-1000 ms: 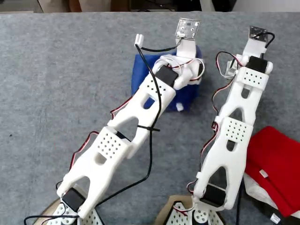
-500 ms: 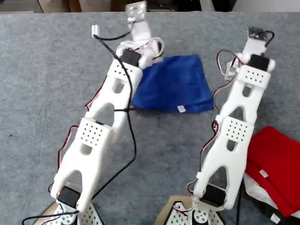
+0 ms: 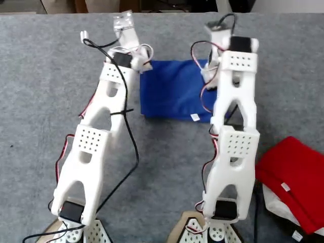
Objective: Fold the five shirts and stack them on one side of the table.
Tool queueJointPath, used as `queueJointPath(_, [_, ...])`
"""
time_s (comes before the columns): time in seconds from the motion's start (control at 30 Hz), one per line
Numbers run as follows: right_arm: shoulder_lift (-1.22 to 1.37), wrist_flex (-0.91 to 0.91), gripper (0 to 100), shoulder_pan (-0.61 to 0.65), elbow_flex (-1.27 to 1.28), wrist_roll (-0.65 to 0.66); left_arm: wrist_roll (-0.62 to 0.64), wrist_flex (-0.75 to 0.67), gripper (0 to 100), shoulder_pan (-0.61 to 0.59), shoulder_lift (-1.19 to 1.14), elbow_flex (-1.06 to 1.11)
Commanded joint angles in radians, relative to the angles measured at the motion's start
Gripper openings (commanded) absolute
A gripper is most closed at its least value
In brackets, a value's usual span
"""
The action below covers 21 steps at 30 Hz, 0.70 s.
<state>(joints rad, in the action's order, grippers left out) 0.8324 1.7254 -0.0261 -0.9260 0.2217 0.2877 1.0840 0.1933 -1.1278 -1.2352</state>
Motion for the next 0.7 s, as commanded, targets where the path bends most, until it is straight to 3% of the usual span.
queueJointPath(0.0, [-0.102,-0.071,0.4,0.013,0.130,0.029,-0.005,-0.017,2,-0.011,-0.008,-0.014])
queueJointPath(0.33, [-0.081,-0.255,0.4,-0.012,0.395,0.123,-0.008,-0.018,2,-0.008,-0.015,-0.026])
queueJointPath(0.67, [-0.110,-0.259,0.4,0.013,0.343,0.141,-0.005,0.474,2,0.035,0.125,-0.391])
